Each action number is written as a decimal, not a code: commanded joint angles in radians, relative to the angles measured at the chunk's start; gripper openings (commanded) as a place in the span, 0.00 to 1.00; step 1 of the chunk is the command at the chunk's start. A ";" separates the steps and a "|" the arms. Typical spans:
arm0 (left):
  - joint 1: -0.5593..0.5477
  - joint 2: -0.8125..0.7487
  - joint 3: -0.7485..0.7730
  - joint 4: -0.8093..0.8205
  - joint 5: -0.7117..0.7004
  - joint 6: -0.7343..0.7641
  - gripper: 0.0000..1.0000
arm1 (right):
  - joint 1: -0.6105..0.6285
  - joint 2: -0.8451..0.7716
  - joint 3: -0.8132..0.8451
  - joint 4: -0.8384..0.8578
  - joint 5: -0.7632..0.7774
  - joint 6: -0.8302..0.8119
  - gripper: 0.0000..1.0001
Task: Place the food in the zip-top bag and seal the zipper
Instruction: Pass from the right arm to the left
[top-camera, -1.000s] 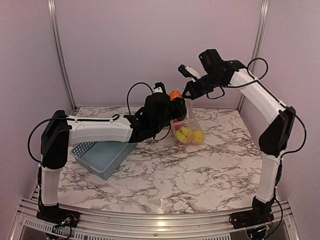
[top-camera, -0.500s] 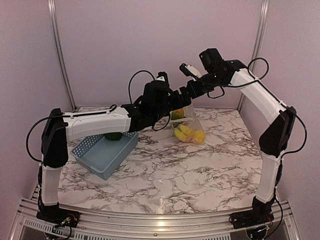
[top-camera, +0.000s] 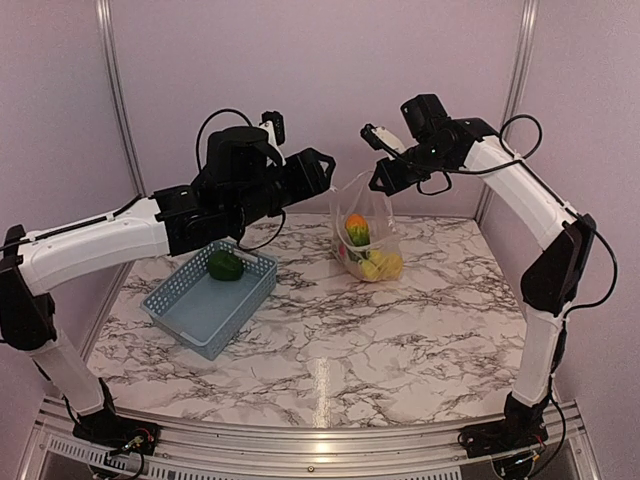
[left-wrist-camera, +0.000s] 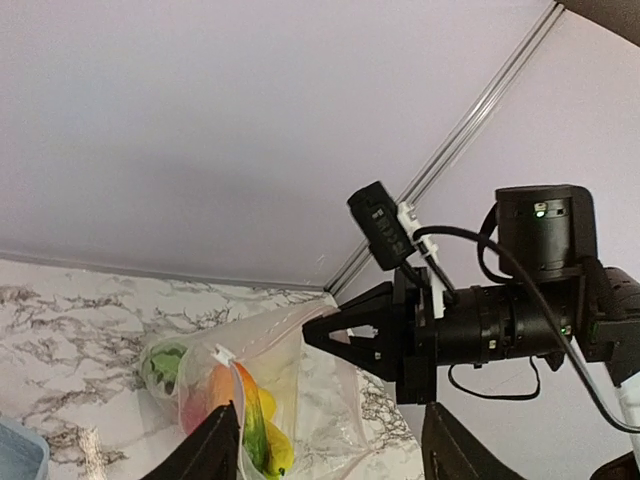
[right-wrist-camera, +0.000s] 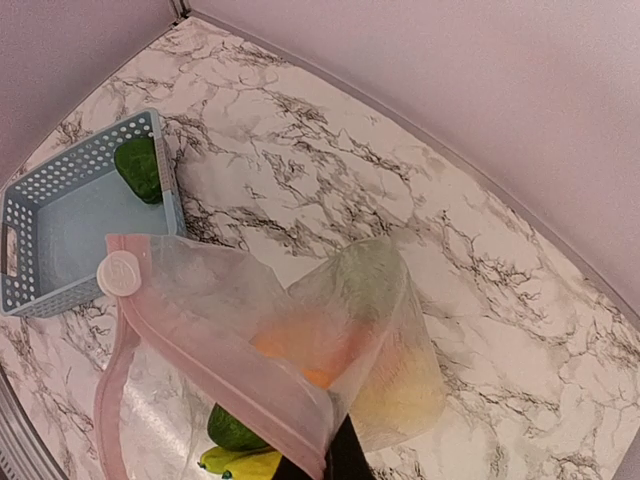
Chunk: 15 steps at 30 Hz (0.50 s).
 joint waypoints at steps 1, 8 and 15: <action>0.000 0.052 -0.096 -0.104 0.088 -0.092 0.59 | 0.017 -0.028 0.005 0.033 0.005 -0.009 0.00; 0.005 0.169 -0.025 -0.128 0.173 -0.108 0.60 | 0.019 -0.016 0.015 0.036 0.003 -0.015 0.00; 0.042 0.274 0.047 -0.132 0.245 -0.228 0.38 | 0.020 -0.044 -0.040 0.025 0.009 -0.043 0.00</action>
